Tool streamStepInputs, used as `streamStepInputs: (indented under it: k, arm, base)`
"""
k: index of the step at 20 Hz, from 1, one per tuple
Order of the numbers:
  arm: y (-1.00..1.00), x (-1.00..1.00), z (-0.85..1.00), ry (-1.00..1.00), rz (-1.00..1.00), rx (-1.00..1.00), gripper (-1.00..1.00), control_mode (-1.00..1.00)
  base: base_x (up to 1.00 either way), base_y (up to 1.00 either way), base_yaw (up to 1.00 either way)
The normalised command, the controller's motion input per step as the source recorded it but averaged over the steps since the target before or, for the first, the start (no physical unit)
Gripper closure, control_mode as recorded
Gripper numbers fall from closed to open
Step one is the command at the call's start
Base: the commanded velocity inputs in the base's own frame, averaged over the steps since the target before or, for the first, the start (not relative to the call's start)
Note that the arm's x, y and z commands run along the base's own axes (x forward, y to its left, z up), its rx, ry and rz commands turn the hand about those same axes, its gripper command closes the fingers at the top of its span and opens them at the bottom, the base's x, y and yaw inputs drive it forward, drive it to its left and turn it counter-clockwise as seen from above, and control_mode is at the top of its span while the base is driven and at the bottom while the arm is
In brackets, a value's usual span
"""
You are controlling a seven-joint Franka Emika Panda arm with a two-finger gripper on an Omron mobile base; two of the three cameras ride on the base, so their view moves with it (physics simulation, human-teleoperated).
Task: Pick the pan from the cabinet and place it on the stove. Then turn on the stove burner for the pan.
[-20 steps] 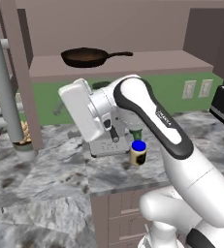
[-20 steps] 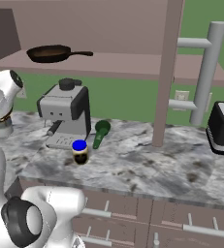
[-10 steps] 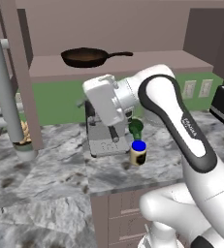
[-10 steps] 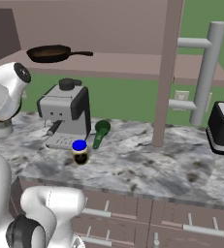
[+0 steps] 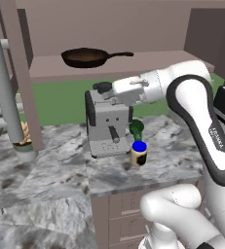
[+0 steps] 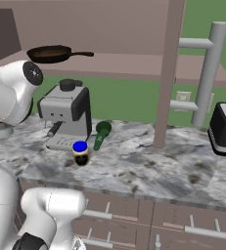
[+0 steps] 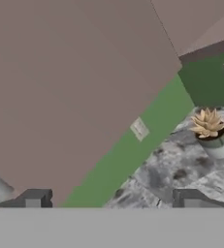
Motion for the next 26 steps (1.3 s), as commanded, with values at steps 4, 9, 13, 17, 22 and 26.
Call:
streamStepInputs:
  k: [4, 9, 13, 17, 22, 26]
  arm:
    - [-0.60, 0.01, 0.21, -0.46, 0.00, -0.01, -1.00, -1.00]
    - [-0.52, 0.00, 0.25, -0.46, 0.00, 0.00, -1.00, -1.00]
    - [-0.40, 0.02, 0.03, -0.14, -0.01, 0.00, -1.00, -1.00]
    - [-0.56, 0.23, 0.10, -0.10, 0.03, 0.00, -1.00, -1.00]
    - [-0.49, 0.46, 0.30, -0.11, 0.09, -0.03, -1.00, -1.00]
    - [-0.30, 0.44, 0.28, -0.07, 0.05, -0.10, -1.00, -1.00]
  base:
    - [0.00, 0.00, 0.00]
    - [0.00, 0.00, 0.00]
    - [0.00, 0.00, 0.00]
    - [0.00, 0.00, 0.00]
    - [0.00, 0.00, 0.00]
    - [0.00, 0.00, 0.00]
